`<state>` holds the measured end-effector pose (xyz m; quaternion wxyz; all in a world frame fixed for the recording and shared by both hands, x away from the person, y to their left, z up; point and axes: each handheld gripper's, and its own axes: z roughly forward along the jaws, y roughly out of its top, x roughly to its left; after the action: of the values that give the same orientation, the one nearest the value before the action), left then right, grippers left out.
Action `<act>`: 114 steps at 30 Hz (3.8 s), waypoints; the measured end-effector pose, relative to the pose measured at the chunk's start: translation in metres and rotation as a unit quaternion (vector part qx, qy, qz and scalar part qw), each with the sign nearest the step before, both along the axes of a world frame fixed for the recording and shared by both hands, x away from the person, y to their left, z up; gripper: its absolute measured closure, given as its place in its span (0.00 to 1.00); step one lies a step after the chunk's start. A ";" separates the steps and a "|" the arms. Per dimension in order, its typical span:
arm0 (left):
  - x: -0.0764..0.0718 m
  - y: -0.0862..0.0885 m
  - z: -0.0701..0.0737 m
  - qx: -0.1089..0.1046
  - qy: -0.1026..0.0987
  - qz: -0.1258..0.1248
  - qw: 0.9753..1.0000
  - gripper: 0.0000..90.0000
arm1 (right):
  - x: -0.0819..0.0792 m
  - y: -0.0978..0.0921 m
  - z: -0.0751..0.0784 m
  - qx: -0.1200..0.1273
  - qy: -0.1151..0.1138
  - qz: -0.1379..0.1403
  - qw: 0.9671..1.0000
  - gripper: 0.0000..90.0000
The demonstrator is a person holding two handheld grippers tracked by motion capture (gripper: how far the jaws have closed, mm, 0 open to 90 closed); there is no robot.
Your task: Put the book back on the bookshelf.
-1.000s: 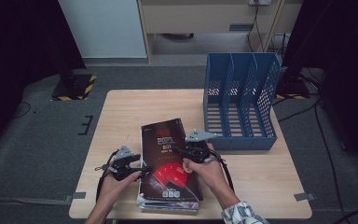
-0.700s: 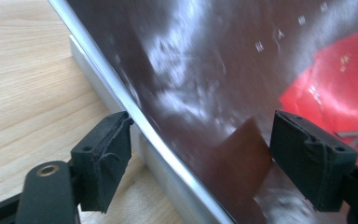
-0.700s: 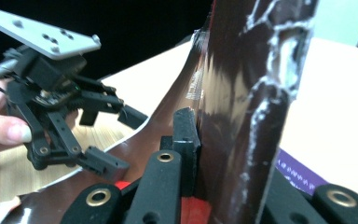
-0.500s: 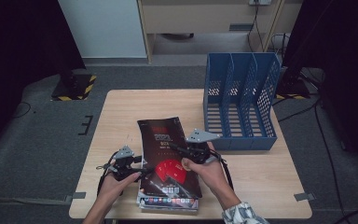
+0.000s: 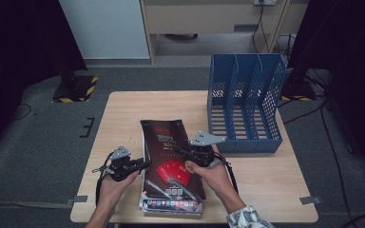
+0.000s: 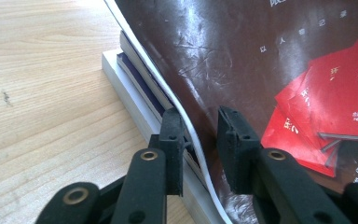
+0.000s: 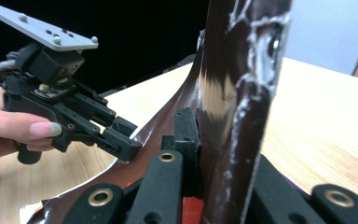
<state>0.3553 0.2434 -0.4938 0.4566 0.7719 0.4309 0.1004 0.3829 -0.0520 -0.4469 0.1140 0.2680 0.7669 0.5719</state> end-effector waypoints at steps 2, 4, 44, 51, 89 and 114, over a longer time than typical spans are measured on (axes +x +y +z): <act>0.000 0.001 0.002 0.000 -0.001 -0.001 1.000 0.83 | 0.000 -0.001 0.000 -0.001 -0.001 -0.002 1.000 0.94; -0.001 0.002 0.004 -0.001 -0.003 0.001 1.000 0.85 | 0.002 -0.001 0.001 0.003 0.000 -0.003 1.000 0.94; -0.006 0.017 0.063 -0.007 -0.115 0.030 0.993 0.96 | 0.012 -0.003 0.037 0.022 -0.068 0.000 0.997 0.91; -0.009 0.018 0.064 -0.007 -0.116 0.030 0.993 0.96 | 0.009 -0.003 0.039 0.026 -0.057 0.009 0.998 0.87; -0.009 0.023 0.068 -0.031 -0.146 0.027 0.988 0.95 | 0.007 0.002 0.041 0.034 -0.083 0.036 0.995 0.93; 0.006 0.050 -0.013 0.117 -0.049 0.092 0.988 0.07 | 0.014 0.016 0.074 0.011 -0.108 -0.020 0.994 0.97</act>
<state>0.3608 0.2930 -0.5067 0.3725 0.7715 0.4621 0.2293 0.3969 -0.0364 -0.3731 0.2046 0.2209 0.7382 0.6036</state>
